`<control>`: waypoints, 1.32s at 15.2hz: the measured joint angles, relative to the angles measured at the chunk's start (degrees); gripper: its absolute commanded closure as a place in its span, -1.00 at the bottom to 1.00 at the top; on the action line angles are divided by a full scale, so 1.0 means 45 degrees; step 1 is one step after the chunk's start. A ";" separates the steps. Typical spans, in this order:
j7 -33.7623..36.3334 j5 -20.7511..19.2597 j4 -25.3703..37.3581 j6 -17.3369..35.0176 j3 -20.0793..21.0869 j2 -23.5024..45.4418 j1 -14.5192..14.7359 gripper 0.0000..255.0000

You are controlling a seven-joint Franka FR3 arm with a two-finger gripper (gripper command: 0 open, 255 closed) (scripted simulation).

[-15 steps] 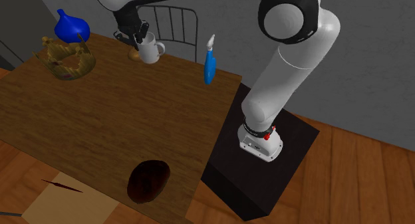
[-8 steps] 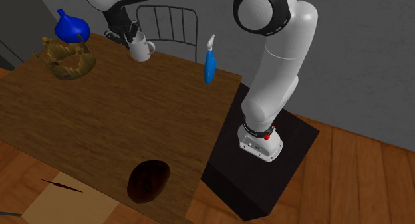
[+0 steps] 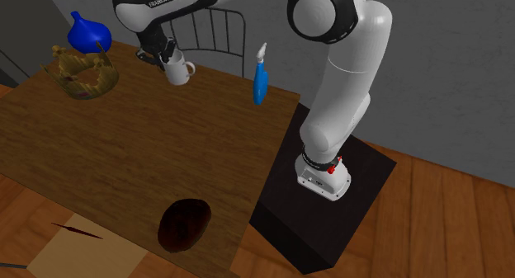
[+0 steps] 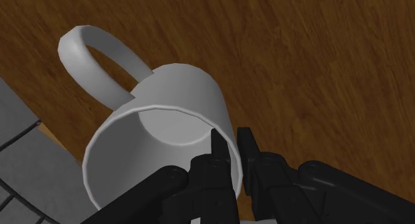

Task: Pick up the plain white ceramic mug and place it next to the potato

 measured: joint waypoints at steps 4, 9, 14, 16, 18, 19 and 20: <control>0.0076 -0.0082 -0.0533 0.0646 -0.0010 0.0129 0.0004 1.00; 0.0204 -0.0235 -0.1100 0.1446 -0.0027 0.0387 0.0022 1.00; 0.0349 -0.0420 -0.1583 0.2204 -0.0056 0.0693 0.0046 1.00; 0.0418 -0.0538 -0.1683 0.2499 -0.0084 0.0909 0.0059 1.00; 0.0513 -0.0647 -0.1865 0.2841 -0.0102 0.1090 0.0085 1.00; 0.0538 -0.0683 -0.1994 0.3009 -0.0112 0.1133 0.0085 1.00; 0.0575 -0.0719 -0.2023 0.3092 -0.0116 0.1194 0.0099 1.00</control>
